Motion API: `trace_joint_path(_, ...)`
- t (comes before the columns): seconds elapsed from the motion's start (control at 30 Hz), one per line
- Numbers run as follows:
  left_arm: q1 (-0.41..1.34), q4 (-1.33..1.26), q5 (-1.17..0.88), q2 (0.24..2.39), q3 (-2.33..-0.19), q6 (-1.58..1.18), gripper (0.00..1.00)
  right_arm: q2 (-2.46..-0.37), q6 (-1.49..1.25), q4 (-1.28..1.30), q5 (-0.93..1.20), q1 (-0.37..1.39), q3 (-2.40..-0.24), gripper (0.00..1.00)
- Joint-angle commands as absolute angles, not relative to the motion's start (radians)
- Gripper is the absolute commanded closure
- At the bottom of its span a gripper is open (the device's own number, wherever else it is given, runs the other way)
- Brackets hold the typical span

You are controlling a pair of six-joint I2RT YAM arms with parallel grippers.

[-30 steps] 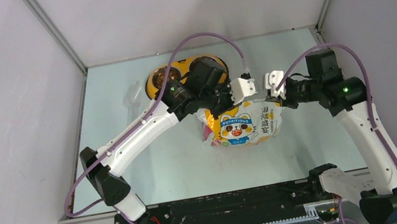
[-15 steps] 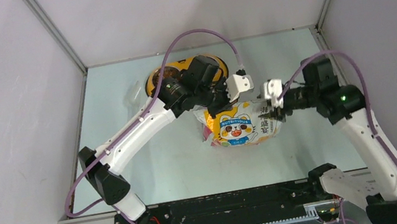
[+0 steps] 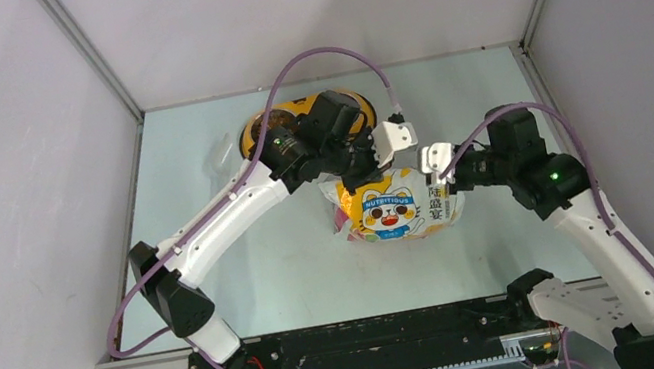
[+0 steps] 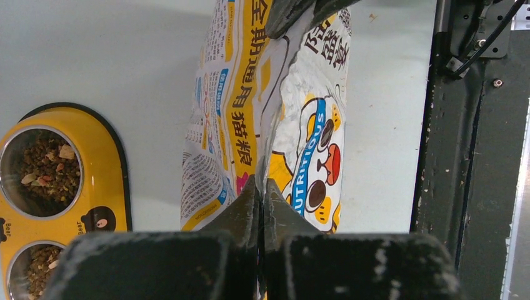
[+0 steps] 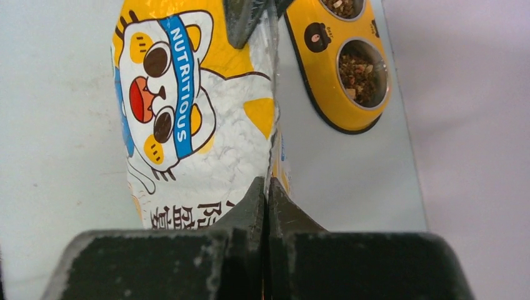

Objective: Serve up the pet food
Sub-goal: Close the pet food bag at the center of the board.

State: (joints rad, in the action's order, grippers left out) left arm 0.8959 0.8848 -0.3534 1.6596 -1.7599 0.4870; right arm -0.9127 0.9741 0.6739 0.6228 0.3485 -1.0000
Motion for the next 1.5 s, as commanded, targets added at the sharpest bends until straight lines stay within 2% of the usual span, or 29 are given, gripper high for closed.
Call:
trace_joint_path(0.0,0.882,0.886,-0.376,1.585,-1.789,0.482,1.00,-0.962,0.870,0.684,0.774,0.257,-1.133,1.00)
trace_joint_path(0.2,0.875,0.909,-0.373,1.561,-1.809,0.506,1.00,-1.148,0.798,0.929,1.108,0.053,-1.385,1.00)
trace_joint_path(0.37,0.870,0.913,-0.363,1.541,-1.794,0.512,1.00,-1.239,0.823,1.077,1.196,0.009,-1.511,1.00)
trace_joint_path(0.4,0.870,0.912,-0.361,1.538,-1.791,0.512,1.00,-1.242,0.824,1.081,1.176,0.009,-1.513,0.97)
trace_joint_path(0.43,0.870,0.910,-0.359,1.533,-1.785,0.512,1.00,-1.243,0.836,1.089,1.162,0.009,-1.511,0.85)
trace_joint_path(0.47,0.868,0.909,-0.357,1.530,-1.783,0.512,1.00,-1.240,0.849,1.101,1.125,0.009,-1.509,0.78)
trace_joint_path(0.5,0.867,0.908,-0.354,1.524,-1.778,0.512,1.00,-1.229,0.878,1.109,1.086,0.009,-1.500,0.60)
trace_joint_path(0.57,0.864,0.904,-0.352,1.519,-1.773,0.511,1.00,-1.204,0.931,1.125,1.032,0.009,-1.477,0.42)
trace_joint_path(0.63,0.862,0.900,-0.353,1.519,-1.770,0.508,1.00,-1.162,0.985,1.125,0.987,0.009,-1.438,0.32)
trace_joint_path(0.77,0.861,0.895,-0.359,1.527,-1.771,0.501,1.00,-1.061,1.082,1.083,0.895,0.009,-1.329,0.25)
trace_joint_path(0.93,0.861,0.895,-0.362,1.539,-1.777,0.496,1.00,-0.964,1.157,1.020,0.869,0.009,-1.228,0.23)
trace_joint_path(1.07,0.861,0.898,-0.363,1.548,-1.787,0.492,1.00,-0.937,1.111,0.921,0.858,0.023,-1.168,0.28)
trace_joint_path(1.13,0.861,0.899,-0.363,1.549,-1.790,0.493,1.00,-0.940,1.084,0.892,0.849,0.035,-1.164,0.43)
trace_joint_path(1.17,0.861,0.899,-0.363,1.550,-1.790,0.491,1.00,-0.943,1.075,0.885,0.850,0.039,-1.164,0.62)
trace_joint_path(1.2,0.861,0.899,-0.361,1.550,-1.790,0.492,1.00,-0.948,1.057,0.876,0.851,0.046,-1.164,0.75)
trace_joint_path(1.23,0.861,0.900,-0.361,1.550,-1.790,0.492,1.00,-0.950,1.038,0.870,0.858,0.047,-1.164,0.95)
trace_joint_path(1.3,0.862,0.900,-0.358,1.549,-1.790,0.494,1.00,-0.961,0.988,0.881,0.889,0.046,-1.175,1.00)
trace_joint_path(1.47,0.861,0.902,-0.356,1.546,-1.788,0.497,1.00,-1.095,1.022,1.127,1.084,-0.006,-1.369,1.00)
